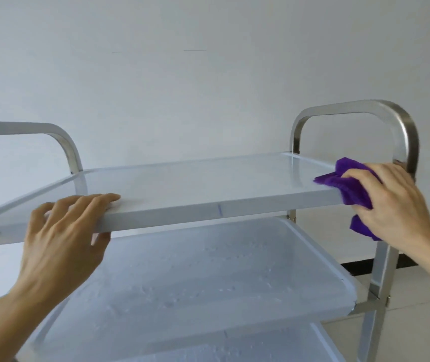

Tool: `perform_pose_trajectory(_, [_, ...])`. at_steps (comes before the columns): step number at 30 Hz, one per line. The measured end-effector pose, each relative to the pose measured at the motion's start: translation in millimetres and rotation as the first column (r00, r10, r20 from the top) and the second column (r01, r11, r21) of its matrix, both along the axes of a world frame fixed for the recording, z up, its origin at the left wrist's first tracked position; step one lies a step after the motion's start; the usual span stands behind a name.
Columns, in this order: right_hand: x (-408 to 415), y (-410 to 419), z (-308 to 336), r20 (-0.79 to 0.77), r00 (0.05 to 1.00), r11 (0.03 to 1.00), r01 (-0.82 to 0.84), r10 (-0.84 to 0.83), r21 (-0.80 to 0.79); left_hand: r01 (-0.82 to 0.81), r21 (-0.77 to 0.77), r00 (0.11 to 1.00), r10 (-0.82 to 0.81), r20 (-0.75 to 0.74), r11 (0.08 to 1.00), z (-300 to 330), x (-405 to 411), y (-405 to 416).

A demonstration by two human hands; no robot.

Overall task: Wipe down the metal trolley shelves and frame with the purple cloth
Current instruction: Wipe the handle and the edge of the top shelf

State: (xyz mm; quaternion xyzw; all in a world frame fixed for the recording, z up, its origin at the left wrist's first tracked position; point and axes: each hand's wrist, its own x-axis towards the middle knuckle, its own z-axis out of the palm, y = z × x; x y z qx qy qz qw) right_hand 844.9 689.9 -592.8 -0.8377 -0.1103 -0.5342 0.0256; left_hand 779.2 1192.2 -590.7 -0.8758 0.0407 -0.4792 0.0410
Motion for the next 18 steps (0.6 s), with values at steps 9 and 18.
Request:
perform_pose_trajectory(9, [-4, 53, -6, 0.134, 0.988, 0.997, -0.075, 0.073, 0.013, 0.07, -0.109, 0.997, -0.066, 0.038, 0.992, -1, 7, -36])
perform_pose_trajectory(18, [-9, 206, 0, 0.168, 0.975, 0.985, -0.129, 0.148, -0.118, 0.1, -0.002, 0.99, -0.1, -0.097, 0.995, 10, 14, -55])
